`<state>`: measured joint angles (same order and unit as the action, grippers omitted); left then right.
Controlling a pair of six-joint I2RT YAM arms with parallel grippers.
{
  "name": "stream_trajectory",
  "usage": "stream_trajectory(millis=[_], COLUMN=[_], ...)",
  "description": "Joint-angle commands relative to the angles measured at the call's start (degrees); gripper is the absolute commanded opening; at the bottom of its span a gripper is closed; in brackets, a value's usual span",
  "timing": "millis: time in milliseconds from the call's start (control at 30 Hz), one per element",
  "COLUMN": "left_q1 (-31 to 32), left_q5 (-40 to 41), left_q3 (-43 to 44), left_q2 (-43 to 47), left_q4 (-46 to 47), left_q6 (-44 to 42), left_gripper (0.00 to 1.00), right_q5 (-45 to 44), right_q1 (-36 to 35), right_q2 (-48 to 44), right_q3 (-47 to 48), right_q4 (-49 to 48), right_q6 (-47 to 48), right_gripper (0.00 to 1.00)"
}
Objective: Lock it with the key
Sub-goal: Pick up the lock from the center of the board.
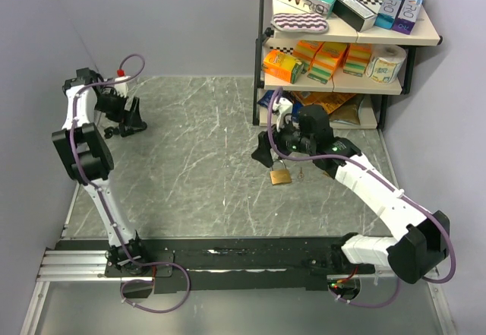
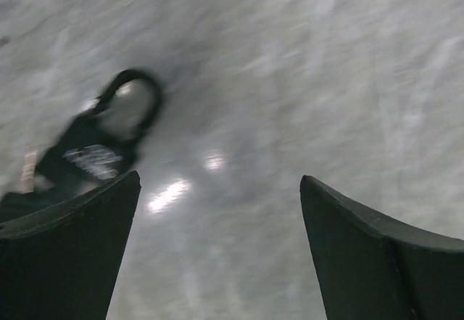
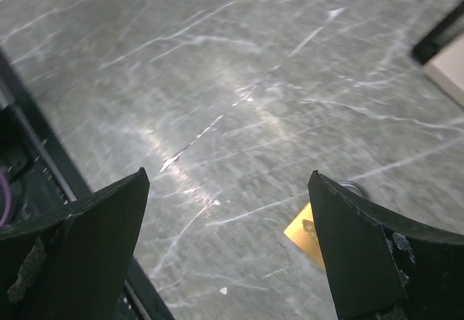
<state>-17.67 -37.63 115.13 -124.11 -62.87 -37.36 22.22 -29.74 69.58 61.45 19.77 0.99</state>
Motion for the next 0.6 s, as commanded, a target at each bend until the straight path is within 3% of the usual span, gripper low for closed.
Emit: stream_trajectory(millis=[0,300,567], left_q1=[-1.23,-1.05,-1.22], left_q5=[6.68,11.26,9.68], left_q3=[7.21,3.26,5.45], left_q2=[-4.29,-6.75,-12.11], left_q4=[-3.5,7.93,8.99], left_q6=[-11.06,-18.0,-18.8], left_gripper=[0.96,0.96,0.96], right_q5=[9.86,11.8,11.18], right_q1=[0.03,0.03,0.21], right_q2=[-0.5,-0.76,-0.85], right_q3=[-1.07,-0.9,-1.07], right_q4=[0.53,2.73,2.82], right_q6=[4.37,6.21,5.43], right_gripper=[0.99,0.99,0.99])
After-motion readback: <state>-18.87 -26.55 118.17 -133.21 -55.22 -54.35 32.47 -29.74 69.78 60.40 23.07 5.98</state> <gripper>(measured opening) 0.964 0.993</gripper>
